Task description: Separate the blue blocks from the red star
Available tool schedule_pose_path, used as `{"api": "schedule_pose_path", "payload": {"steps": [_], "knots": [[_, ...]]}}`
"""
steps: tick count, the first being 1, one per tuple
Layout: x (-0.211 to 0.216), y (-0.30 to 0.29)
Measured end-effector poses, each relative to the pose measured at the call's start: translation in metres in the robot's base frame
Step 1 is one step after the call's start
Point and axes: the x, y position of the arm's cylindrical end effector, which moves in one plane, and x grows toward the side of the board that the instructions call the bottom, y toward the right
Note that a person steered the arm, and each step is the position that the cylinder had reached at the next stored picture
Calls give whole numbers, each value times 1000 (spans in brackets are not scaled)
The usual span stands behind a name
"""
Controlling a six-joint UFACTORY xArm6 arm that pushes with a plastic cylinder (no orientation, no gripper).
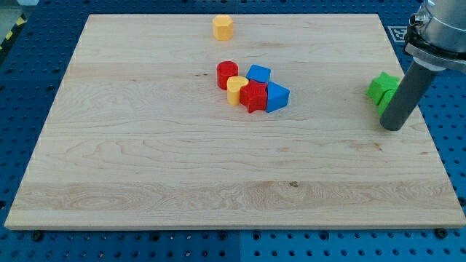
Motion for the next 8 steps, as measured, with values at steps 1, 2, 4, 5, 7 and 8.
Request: {"api": "schedule_pose_path", "payload": {"steps": [1, 2, 4, 5, 7, 8], "knots": [[25, -13], [78, -60], [85, -77], [85, -76], [85, -71], [85, -71]]}}
